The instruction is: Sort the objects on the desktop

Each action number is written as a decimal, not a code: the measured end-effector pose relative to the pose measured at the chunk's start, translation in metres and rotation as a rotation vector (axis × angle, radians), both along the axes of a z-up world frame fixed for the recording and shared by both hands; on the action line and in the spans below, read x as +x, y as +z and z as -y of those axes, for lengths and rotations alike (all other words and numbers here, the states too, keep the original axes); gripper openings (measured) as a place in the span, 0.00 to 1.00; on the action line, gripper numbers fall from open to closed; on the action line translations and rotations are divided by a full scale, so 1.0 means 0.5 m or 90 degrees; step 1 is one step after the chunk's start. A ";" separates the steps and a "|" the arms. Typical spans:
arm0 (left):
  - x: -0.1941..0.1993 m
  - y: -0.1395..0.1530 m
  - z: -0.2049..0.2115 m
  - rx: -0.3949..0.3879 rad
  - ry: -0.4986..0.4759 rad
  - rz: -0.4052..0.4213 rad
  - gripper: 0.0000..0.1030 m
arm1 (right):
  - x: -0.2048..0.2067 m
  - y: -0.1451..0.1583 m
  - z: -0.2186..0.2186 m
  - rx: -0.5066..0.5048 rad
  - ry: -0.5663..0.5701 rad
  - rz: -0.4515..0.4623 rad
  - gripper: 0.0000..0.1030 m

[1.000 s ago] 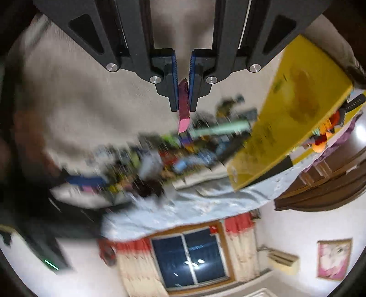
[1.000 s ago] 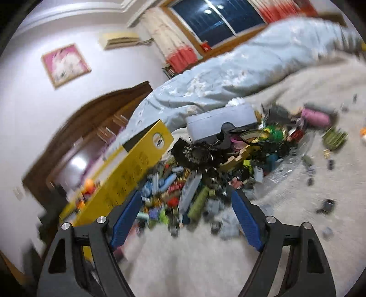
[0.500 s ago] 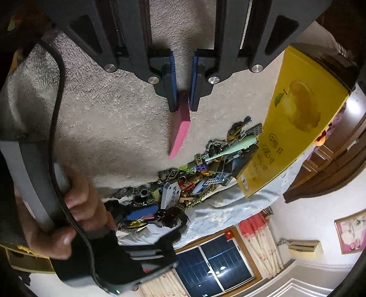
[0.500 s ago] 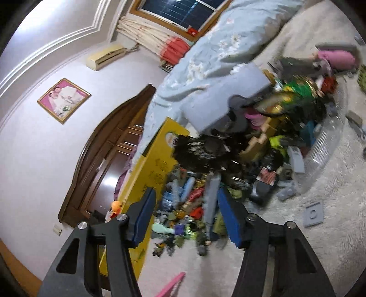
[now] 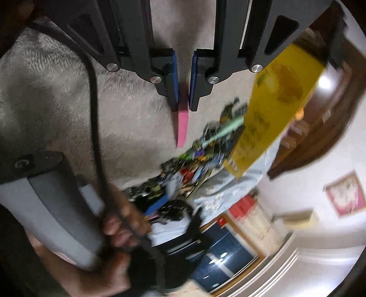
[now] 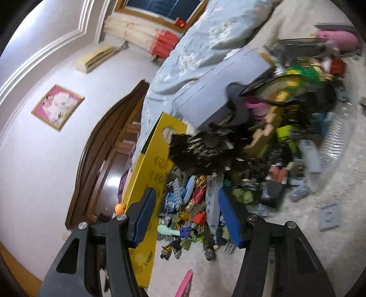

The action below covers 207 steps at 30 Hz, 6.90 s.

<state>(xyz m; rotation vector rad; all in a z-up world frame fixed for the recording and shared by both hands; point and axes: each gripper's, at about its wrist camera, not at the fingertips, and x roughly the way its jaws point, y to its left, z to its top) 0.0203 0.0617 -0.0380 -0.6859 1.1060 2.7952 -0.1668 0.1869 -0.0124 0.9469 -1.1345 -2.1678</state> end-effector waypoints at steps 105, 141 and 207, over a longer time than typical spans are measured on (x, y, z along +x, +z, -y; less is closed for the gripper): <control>-0.090 0.172 0.520 0.362 0.406 -0.137 0.09 | 0.192 0.158 0.545 0.351 0.308 -0.314 0.06; -0.056 0.173 0.521 0.384 0.410 -0.175 0.34 | 0.209 0.144 0.525 0.322 0.252 -0.352 0.15; -0.052 0.155 0.148 0.374 0.098 -0.047 0.44 | 0.324 0.089 0.059 0.576 -0.180 -0.210 0.43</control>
